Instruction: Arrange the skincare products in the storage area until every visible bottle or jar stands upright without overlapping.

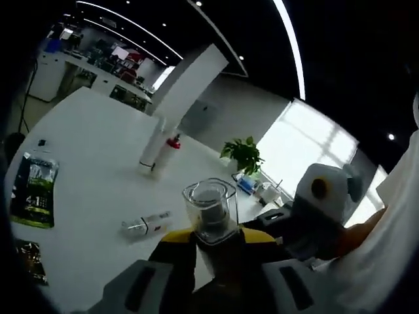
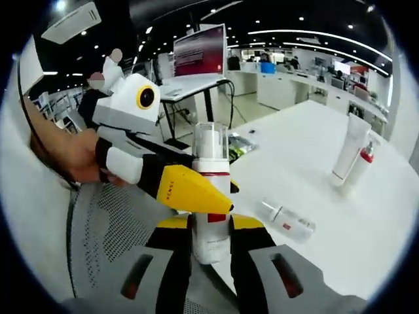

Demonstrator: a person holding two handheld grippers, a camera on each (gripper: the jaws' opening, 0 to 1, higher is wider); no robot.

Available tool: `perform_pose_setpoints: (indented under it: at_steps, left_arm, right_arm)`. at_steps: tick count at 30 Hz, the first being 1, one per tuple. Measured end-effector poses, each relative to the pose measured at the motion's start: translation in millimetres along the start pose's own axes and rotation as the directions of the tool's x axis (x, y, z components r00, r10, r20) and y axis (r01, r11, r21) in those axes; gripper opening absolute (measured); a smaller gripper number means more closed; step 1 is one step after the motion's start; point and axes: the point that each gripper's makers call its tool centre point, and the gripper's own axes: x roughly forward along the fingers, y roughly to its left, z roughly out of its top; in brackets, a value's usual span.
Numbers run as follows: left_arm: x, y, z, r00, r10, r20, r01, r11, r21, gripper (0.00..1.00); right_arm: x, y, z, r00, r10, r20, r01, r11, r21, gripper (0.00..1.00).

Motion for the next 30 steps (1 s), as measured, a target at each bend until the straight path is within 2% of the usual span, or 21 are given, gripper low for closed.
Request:
perform_pose_setpoints:
  at_steps: [1,3,6,8,10,13,15,18,19,22,24,26,28,30]
  left_arm:
    - [0,-0.5,-1.0,1.0,-0.004,-0.004,0.004,1.0,0.0,0.25]
    - [0,-2.6,-1.6,1.0,-0.018,-0.01,0.018,1.0,0.011,0.24]
    - [1,-6.9,-5.4,0.999,-0.035,-0.029,0.036,0.999,0.028,0.24]
    - [2,-10.0,-7.8,0.998,-0.049,-0.041,0.05,0.998,0.036,0.24]
    - [3,-17.0,-10.5,0.995,-0.079,-0.055,0.082,0.995,0.052,0.24]
    - [3,-33.4,-20.6,0.98,-0.169,-0.108,0.177,0.982,0.073,0.24]
    - [3,-42.8,-24.0,0.97,-0.206,-0.126,0.219,0.97,0.105,0.24]
    - [2,-50.3,-26.5,0.961,-0.241,-0.138,0.256,0.961,0.102,0.24]
    - [1,-54.6,-26.6,0.954,-0.266,-0.139,0.28,0.955,0.096,0.24]
    - [0,-61.8,-25.9,0.942,-0.307,-0.134,0.321,0.941,0.102,0.24]
    - [-1,-64.7,-25.5,0.936,-0.326,-0.131,0.339,0.935,0.101,0.24]
    - [-2,-64.7,-23.1,0.936,-0.331,-0.12,0.342,0.935,0.094,0.24]
    - [-1,-62.7,-19.6,0.942,-0.32,-0.1,0.33,0.936,0.12,0.24]
    - [0,-59.7,-20.7,0.945,-0.308,-0.107,0.32,0.94,0.122,0.24]
  right_arm:
    - [-1,0,-0.8,1.0,0.006,-0.004,-0.006,1.0,0.005,0.19]
    - [-2,3,-2.9,0.998,0.055,-0.003,-0.055,0.998,-0.016,0.19]
    - [-6,5,-5.7,0.992,0.127,-0.001,-0.127,0.992,0.001,0.18]
    - [-12,8,-7.7,0.982,0.186,-0.002,-0.186,0.982,0.038,0.18]
    - [-17,11,-6.9,0.972,0.233,0.012,-0.233,0.972,0.041,0.19]
    - [-26,16,-11.3,0.952,0.305,0.0,-0.305,0.952,0.019,0.2]
    - [-30,21,-14.8,0.935,0.354,-0.008,-0.354,0.935,0.031,0.23]
    - [-36,27,-15.4,0.916,0.4,0.004,-0.4,0.916,0.024,0.25]
    - [-39,32,-15.4,0.901,0.434,0.014,-0.434,0.9,0.042,0.25]
    - [-45,39,-14.1,0.874,0.485,0.031,-0.486,0.871,0.063,0.22]
    - [-46,38,-13.3,0.875,0.482,0.043,-0.484,0.871,0.081,0.22]
    - [-47,38,-10.5,0.88,0.472,0.061,-0.475,0.877,0.071,0.21]
    - [-45,34,-7.8,0.895,0.44,0.076,-0.445,0.893,0.062,0.21]
    - [-42,33,-9.3,0.906,0.418,0.065,-0.422,0.905,0.054,0.2]
